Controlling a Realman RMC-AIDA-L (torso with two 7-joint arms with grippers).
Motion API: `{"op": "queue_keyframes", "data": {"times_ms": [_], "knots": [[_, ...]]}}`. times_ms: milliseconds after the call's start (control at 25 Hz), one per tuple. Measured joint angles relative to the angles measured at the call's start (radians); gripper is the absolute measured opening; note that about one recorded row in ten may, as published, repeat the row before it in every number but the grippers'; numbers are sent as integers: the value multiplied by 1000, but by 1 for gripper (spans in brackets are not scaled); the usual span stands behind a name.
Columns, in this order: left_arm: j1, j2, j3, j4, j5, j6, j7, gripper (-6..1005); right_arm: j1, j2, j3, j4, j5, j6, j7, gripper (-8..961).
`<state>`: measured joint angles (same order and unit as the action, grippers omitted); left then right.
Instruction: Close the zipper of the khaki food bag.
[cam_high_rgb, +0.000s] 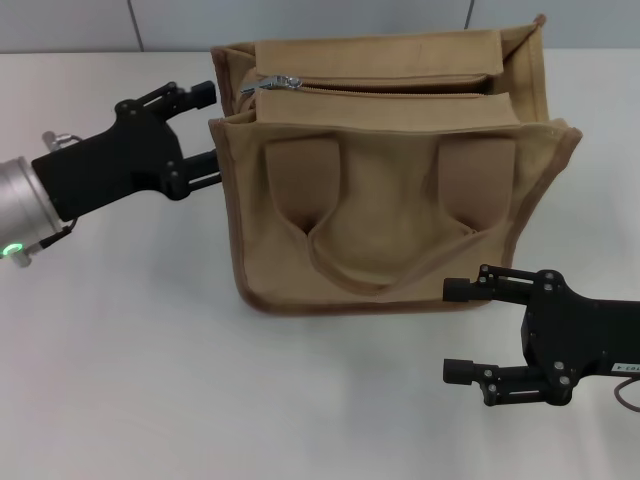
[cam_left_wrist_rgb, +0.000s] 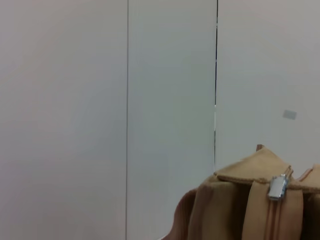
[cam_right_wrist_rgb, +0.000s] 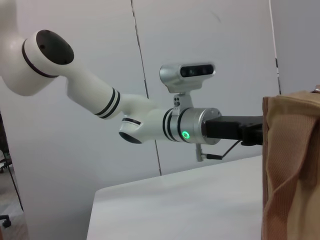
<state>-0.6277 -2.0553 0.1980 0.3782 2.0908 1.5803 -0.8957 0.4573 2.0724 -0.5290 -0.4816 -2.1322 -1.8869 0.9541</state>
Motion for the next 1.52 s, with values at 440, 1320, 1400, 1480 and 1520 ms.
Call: {"op": "queue_keyframes", "data": {"times_ms": [440,1320,1400,1480,1520], "knots": [[-14,-9,34,-1,-10,-9,69,727,-5,3,0,0,0,0,0,805],[6,15,31,9,-84,15,-13,37,-5,3,6,0,0,-6,0,803],[9,17,31,10,-89,34,-14,34,-5,3,6,0,0,-6,0,803],[10,18,33,10,-91,54,-13,32,-5,4,7,0,0,-6,0,803],[11,19,34,10,-91,72,-9,30,-5,4,9,0,0,-6,0,803]]}}
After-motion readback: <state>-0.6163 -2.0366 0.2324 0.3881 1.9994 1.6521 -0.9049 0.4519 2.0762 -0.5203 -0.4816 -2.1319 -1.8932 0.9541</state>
